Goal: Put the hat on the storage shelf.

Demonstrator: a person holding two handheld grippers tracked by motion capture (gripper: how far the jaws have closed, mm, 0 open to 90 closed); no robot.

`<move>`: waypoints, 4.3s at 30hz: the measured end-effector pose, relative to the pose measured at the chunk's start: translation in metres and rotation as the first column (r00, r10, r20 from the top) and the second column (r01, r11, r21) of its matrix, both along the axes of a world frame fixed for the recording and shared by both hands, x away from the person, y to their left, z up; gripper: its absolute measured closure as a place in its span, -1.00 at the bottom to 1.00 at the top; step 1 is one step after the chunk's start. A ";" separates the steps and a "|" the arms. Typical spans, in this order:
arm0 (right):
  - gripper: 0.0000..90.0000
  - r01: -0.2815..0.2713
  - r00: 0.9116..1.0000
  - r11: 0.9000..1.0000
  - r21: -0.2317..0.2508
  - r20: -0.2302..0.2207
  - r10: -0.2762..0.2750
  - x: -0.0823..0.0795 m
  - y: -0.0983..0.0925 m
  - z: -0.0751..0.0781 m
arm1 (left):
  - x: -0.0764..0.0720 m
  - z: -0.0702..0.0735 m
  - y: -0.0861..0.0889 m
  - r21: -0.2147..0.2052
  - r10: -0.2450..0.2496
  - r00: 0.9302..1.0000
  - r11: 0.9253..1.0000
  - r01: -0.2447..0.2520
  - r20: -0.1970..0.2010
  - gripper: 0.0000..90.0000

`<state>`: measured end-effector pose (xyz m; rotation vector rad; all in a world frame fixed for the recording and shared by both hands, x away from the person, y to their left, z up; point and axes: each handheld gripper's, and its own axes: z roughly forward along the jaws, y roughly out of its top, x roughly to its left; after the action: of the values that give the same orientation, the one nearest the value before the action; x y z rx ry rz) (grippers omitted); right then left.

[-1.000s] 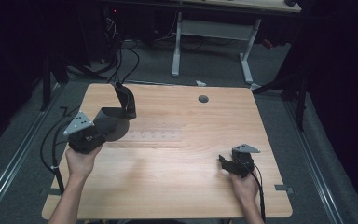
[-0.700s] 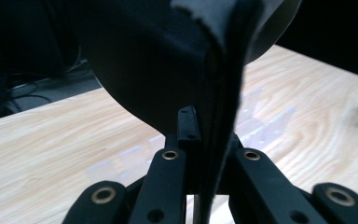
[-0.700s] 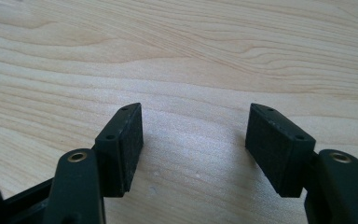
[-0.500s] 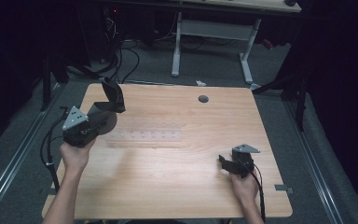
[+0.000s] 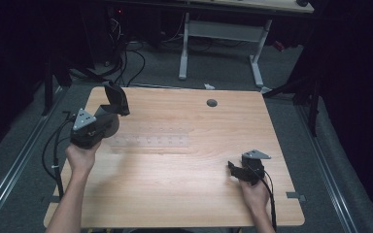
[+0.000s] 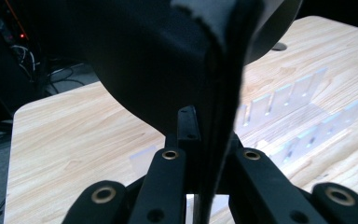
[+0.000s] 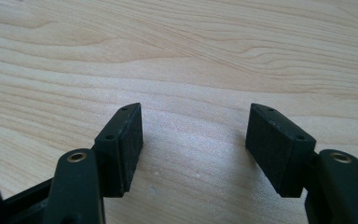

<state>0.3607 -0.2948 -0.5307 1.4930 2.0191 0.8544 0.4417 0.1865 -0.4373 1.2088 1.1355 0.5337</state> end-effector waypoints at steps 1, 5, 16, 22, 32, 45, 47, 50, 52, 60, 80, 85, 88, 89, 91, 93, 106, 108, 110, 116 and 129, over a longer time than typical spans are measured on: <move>-0.18 0.001 1.000 1.000 -0.001 0.000 -0.001 0.000 0.000 0.000 | 0.001 -0.001 0.000 0.002 0.005 1.000 1.000 -0.005 -0.003 0.92; -0.18 0.000 1.000 1.000 0.000 0.001 0.000 0.000 0.000 0.000 | 0.003 -0.004 -0.001 0.004 0.014 1.000 1.000 -0.014 0.003 0.92; -0.18 0.000 1.000 1.000 -0.001 0.002 0.000 0.000 0.000 0.000 | 0.008 -0.010 -0.005 0.023 0.022 1.000 0.999 -0.022 0.003 0.92; -0.18 -0.001 1.000 1.000 -0.001 0.002 0.001 0.000 0.000 0.000 | 0.010 -0.017 -0.007 0.031 0.032 0.999 0.999 -0.031 -0.008 0.92; -0.18 0.000 1.000 1.000 -0.001 0.002 0.000 0.000 0.000 0.000 | 0.009 -0.019 -0.003 -0.031 0.054 0.998 0.998 -0.055 -0.011 0.92; -0.18 0.000 1.000 1.000 -0.001 0.002 0.000 0.000 0.000 0.000 | 0.011 -0.021 -0.009 -0.030 0.069 0.998 0.997 -0.070 -0.014 0.92; -0.18 0.001 1.000 1.000 -0.001 0.002 -0.001 0.000 0.000 0.000 | 0.011 -0.021 -0.009 -0.034 0.071 0.997 0.997 -0.071 -0.014 0.92; -0.18 0.000 1.000 1.000 -0.001 0.002 0.000 0.000 0.000 0.000 | 0.011 -0.024 -0.010 -0.035 0.076 0.997 0.996 -0.077 -0.012 0.92; -0.18 0.000 1.000 1.000 -0.001 0.002 0.000 0.000 0.000 0.000 | 0.010 -0.027 -0.010 -0.034 0.080 0.997 0.996 -0.080 -0.015 0.92; -0.18 0.000 1.000 1.000 -0.001 0.002 0.000 0.000 0.000 0.000 | 0.011 -0.034 -0.007 -0.053 0.081 0.996 0.995 -0.083 -0.031 0.92; -0.18 0.000 1.000 1.000 -0.001 0.002 0.000 0.000 0.000 0.000 | 0.007 -0.045 0.001 -0.088 0.059 0.995 0.994 -0.066 -0.079 0.88; -0.18 0.000 1.000 1.000 -0.001 0.002 0.000 0.000 0.000 0.000 | 0.005 -0.049 0.005 -0.088 0.063 0.993 0.994 -0.072 -0.100 0.86; -0.18 0.000 1.000 1.000 -0.001 0.002 0.000 0.000 0.000 0.000 | 0.003 -0.051 0.008 -0.096 0.061 0.993 0.993 -0.071 -0.106 0.84; -0.18 0.000 1.000 1.000 -0.001 0.002 0.000 0.000 0.000 0.000 | 0.003 -0.051 0.008 -0.095 0.060 0.993 0.993 -0.071 -0.106 0.84; -0.18 0.000 1.000 1.000 -0.001 0.002 0.000 0.000 0.000 0.000 | 0.003 -0.051 0.009 -0.094 0.061 0.992 0.993 -0.072 -0.108 0.81; -0.18 0.000 1.000 1.000 -0.001 0.002 0.000 0.000 0.000 0.000 | 0.003 -0.051 0.010 -0.099 0.067 0.992 0.992 -0.078 -0.107 0.71; -0.18 0.000 1.000 1.000 -0.001 0.002 0.000 0.000 0.000 0.000 | -0.008 -0.042 0.016 -0.113 0.095 0.987 0.987 -0.110 -0.132 0.00; -0.18 0.001 1.000 1.000 -0.001 0.002 -0.001 0.000 0.000 0.000 | -0.011 -0.040 0.016 -0.113 0.093 0.987 0.988 -0.108 -0.134 -0.05; -0.18 0.000 1.000 1.000 -0.001 0.002 0.000 0.000 0.000 0.000 | -0.013 -0.038 0.016 -0.115 0.098 0.985 0.987 -0.114 -0.140 -0.08; -0.18 0.000 1.000 1.000 -0.001 0.002 0.000 0.000 0.000 0.000 | -0.025 -0.038 0.015 -0.121 0.100 0.983 0.985 -0.120 -0.156 -0.09; -0.18 0.001 1.000 1.000 -0.001 0.002 -0.001 0.000 0.000 0.000 | -0.063 -0.045 0.014 -0.164 0.074 0.984 0.981 -0.101 -0.162 -0.09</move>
<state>0.3606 -0.2945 -0.5308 1.4918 2.0175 0.8542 0.3788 0.2006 -0.4822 1.0683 1.3444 0.4044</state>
